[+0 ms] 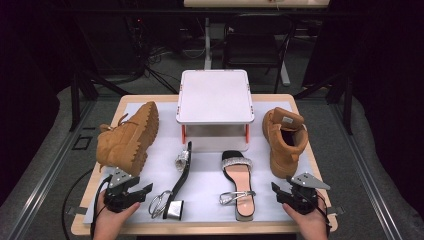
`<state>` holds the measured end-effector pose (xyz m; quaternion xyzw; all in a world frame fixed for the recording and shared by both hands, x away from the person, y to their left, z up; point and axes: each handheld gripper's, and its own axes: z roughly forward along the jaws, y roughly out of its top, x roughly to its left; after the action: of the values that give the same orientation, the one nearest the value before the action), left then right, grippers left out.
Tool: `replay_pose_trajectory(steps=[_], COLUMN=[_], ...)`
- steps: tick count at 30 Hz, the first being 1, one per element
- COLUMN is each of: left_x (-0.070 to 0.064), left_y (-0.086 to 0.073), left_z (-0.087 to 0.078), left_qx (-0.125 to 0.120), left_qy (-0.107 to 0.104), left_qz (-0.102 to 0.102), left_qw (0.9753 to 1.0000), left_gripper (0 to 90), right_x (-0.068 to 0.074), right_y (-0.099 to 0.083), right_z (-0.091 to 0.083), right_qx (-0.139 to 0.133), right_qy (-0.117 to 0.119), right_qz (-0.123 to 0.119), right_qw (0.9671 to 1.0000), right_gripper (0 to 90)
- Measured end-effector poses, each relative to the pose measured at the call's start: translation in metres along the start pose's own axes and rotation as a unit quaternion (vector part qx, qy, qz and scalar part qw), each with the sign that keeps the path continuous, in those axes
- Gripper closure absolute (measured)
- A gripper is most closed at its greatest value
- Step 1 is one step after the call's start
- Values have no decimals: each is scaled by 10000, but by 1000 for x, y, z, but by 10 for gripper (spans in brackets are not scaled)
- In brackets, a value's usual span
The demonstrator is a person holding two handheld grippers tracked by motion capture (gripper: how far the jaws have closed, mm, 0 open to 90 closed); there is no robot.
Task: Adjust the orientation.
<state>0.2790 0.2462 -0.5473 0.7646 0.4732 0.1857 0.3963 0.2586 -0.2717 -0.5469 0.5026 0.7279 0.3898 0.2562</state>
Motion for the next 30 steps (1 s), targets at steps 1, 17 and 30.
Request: replay_pose_trajectory(steps=[1,17,30], left_x=[0,0,-1], left_y=[0,-1,1], left_z=[0,-6,-7], left_qx=[-15,-66,1], left_qy=[-50,-152,-230], left_qz=[0,-353,-394], left_qw=[10000,9992,9990], left_gripper=[414,473,495], right_x=[0,3,2], right_y=[0,-1,0], right_z=[-1,2,2], right_qx=[-18,251,330], right_qy=[-14,262,215], right_qz=[-4,123,146], right_qw=[10000,9993,9991], right_gripper=[428,520,515])
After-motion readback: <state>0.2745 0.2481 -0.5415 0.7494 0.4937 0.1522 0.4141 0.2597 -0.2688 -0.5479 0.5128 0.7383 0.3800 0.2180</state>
